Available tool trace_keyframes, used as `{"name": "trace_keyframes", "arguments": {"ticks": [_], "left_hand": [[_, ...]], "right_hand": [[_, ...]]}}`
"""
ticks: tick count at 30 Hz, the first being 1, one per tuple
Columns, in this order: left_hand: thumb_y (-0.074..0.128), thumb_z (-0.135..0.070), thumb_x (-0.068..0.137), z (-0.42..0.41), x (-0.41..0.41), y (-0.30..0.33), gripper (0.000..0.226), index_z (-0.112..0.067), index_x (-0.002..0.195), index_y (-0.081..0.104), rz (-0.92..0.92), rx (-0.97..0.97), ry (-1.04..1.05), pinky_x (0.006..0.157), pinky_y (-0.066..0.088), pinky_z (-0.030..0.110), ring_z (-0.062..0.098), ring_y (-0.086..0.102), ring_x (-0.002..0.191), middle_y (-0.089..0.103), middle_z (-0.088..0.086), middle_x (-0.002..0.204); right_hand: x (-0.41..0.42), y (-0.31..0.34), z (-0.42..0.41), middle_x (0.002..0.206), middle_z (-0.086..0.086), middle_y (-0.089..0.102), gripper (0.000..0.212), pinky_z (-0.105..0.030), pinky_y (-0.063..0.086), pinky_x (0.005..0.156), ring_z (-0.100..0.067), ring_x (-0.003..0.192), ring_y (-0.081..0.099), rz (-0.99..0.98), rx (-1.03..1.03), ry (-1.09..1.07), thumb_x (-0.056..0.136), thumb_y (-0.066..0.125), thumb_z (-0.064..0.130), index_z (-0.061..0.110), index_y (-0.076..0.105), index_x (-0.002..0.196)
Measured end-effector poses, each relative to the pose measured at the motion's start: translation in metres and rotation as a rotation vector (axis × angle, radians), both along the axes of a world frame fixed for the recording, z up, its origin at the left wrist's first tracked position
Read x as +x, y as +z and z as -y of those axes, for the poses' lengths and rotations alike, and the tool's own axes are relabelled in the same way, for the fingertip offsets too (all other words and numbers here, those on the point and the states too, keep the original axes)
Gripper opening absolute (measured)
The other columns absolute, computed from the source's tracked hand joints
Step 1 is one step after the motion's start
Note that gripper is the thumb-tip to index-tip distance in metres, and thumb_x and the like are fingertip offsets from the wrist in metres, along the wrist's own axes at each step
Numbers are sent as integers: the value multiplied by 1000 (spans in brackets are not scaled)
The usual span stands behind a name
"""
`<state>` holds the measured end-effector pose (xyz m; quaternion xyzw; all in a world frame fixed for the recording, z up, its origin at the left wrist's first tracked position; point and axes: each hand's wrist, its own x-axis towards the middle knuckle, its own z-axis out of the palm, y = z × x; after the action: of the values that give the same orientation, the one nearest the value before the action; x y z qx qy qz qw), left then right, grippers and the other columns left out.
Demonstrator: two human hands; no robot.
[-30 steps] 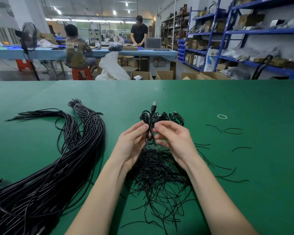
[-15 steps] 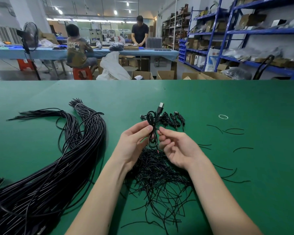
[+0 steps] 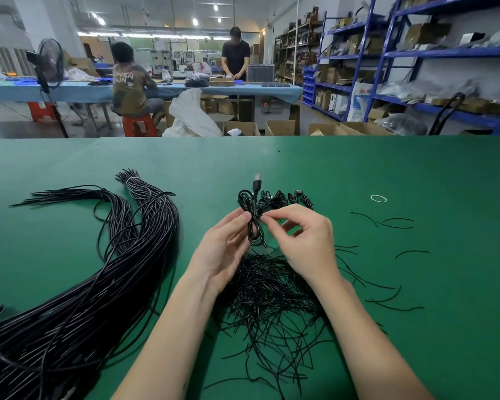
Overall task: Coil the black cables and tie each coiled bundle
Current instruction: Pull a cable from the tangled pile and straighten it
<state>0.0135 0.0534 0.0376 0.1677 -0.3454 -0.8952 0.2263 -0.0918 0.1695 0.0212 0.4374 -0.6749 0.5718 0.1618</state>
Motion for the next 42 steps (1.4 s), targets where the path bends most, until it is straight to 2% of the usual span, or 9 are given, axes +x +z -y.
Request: {"name": "trace_keyframes", "arguments": {"ticks": [4,9,12,15,19,28,34,39,42], "left_hand": [[74,-6,72,1,-2,-4,32,-6,104,68,15,-132,69,65,56,17,10,69,70,75,5,84],[70,1,84,4,-3,-7,18,-6,100,71,47,-226,111,68,56,19,13,68,72,74,6,88],[71,-1,84,4,-4,-10,20,-7,103,72,53,-211,140,70,57,20,14,68,74,75,6,91],[72,-6,87,5,-6,-14,25,-13,110,70,111,-219,190,64,53,18,9,68,69,75,2,89],[74,-7,87,14,-12,-17,20,-14,105,70,171,-223,271,58,53,17,7,67,65,75,1,83],[67,2,90,50,-81,-18,22,0,112,65,333,-245,279,74,58,22,18,66,79,69,13,90],[64,-5,91,63,-104,-34,26,-13,115,70,616,-583,244,98,55,40,25,67,102,72,14,112],[65,-15,93,54,-88,-26,27,-14,120,71,622,-822,297,100,52,36,19,66,104,72,3,114],[67,-19,92,41,-63,-26,18,-18,108,75,555,-914,311,96,52,31,12,67,95,75,-3,105]], "right_hand": [[2,1,4,68,17,72,12,-17,49,59,-3,58,60,258,93,37,84,83,25,32,78,75],[-3,9,-6,82,25,72,5,-17,49,58,-8,61,65,86,226,62,84,76,34,32,79,83],[-8,0,-12,91,27,73,14,-24,55,57,-14,56,64,174,252,73,89,67,37,36,80,93],[-17,-21,-17,87,28,73,15,-21,43,45,-13,46,49,292,282,-27,94,64,37,37,79,93],[-23,-36,-19,76,22,73,17,-25,34,43,-5,42,36,345,315,-109,95,62,39,37,78,87],[-20,-37,-17,51,5,61,21,-26,29,45,-6,40,32,368,289,-83,94,62,39,34,76,80],[-21,-39,-17,64,0,71,21,-28,32,47,-9,43,34,392,290,-59,93,61,42,37,76,79],[-22,-40,-16,71,9,74,22,-29,35,46,-9,43,37,392,318,-52,93,61,44,36,77,80],[-23,-39,-16,72,15,74,22,-29,36,45,-8,42,37,388,326,-62,94,61,44,38,77,79]]}}
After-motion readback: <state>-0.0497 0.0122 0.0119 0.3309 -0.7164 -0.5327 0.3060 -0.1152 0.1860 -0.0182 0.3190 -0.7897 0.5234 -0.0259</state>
